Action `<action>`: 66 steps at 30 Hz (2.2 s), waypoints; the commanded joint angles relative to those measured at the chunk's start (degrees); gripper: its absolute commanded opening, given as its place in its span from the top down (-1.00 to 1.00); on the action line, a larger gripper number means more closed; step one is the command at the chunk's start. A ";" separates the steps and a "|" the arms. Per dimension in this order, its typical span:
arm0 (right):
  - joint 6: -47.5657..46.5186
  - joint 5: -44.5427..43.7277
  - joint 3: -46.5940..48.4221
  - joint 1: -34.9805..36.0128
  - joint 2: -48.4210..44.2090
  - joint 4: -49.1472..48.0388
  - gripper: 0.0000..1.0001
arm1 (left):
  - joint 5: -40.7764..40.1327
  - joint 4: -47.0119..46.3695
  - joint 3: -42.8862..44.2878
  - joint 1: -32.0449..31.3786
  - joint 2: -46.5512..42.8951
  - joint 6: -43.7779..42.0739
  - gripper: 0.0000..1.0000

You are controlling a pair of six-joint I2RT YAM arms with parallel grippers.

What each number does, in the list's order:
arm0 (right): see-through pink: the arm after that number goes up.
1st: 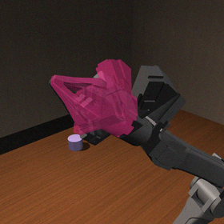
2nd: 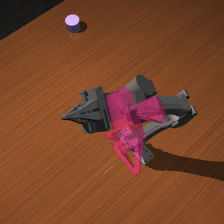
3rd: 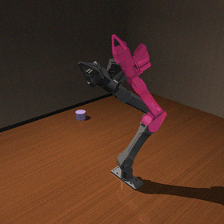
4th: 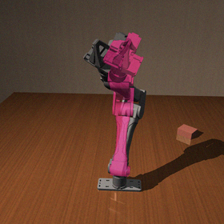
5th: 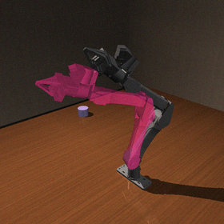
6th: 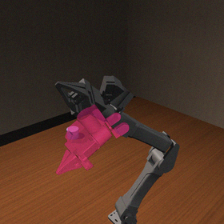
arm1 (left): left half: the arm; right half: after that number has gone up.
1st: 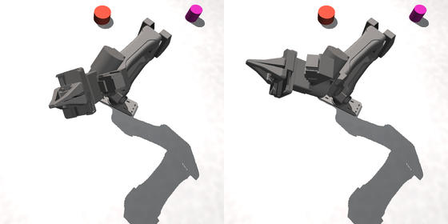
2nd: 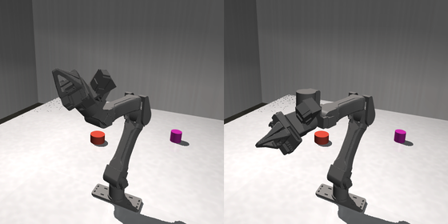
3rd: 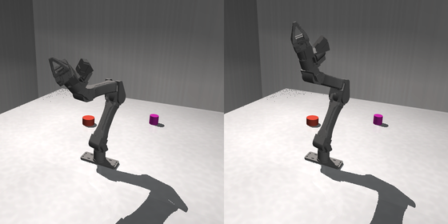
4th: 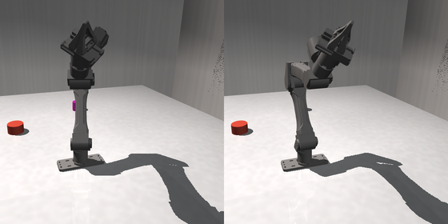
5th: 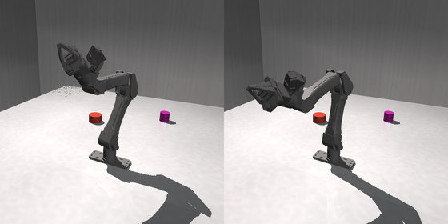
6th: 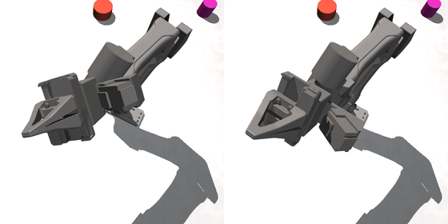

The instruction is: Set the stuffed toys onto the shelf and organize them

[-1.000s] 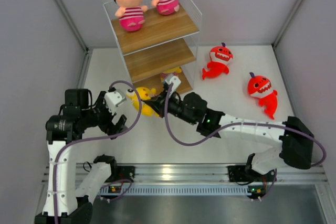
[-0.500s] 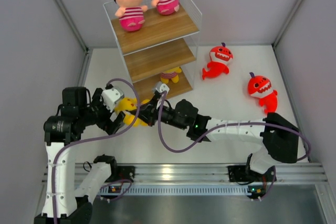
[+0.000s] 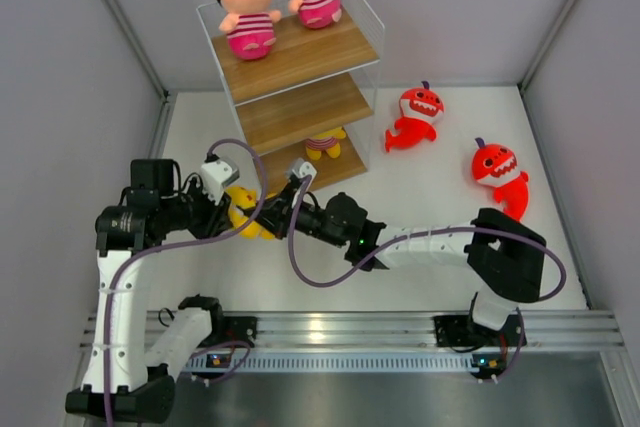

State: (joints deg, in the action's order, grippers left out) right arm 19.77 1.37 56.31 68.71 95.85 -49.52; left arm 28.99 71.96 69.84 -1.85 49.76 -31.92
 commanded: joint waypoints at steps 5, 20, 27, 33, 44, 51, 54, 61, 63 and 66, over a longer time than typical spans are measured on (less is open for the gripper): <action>1.33 12.92 0.02 0.82 0.65 -7.00 0.85 | 6.69 -7.37 -0.93 -0.26 0.25 -0.23 1.00; -22.57 43.81 9.77 -14.04 -12.62 44.15 -0.68 | 11.08 3.52 -7.35 -0.26 -0.19 -19.22 1.00; -28.74 45.65 13.38 -14.04 -8.94 43.92 -0.38 | 13.10 5.02 -5.77 -0.26 -0.01 -19.32 1.00; -24.78 42.41 14.53 -13.86 -5.59 38.71 -0.25 | 15.21 5.55 -4.63 -0.26 -0.27 -18.27 1.00; -21.44 43.89 14.44 -10.26 -1.72 33.88 -0.08 | 16.97 5.38 -4.45 -0.26 0.07 -17.56 1.00; -20.21 42.76 12.78 -6.48 -1.02 29.86 0.56 | 14.34 5.38 -4.37 -0.26 1.13 -15.89 1.00; -16.17 38.81 8.65 -6.48 -2.86 24.40 0.83 | 11.97 5.38 -3.75 -0.26 0.69 -14.40 0.84; -13.27 28.27 3.55 -6.57 -6.64 20.53 1.00 | 6.78 5.29 -2.87 -0.26 -2.47 -10.45 -0.11; -12.04 26.16 1.35 -6.57 -7.78 19.11 1.00 | 5.73 5.29 -2.70 -0.26 -3.87 -9.74 -0.16; -10.63 20.18 -1.99 -6.57 -10.15 16.65 1.00 | 4.59 5.38 -2.43 -0.26 -5.89 -8.33 -0.21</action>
State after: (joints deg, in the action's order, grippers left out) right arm 6.59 27.94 56.10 61.36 90.28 -25.26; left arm 34.52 79.31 65.04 -1.89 45.78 -42.48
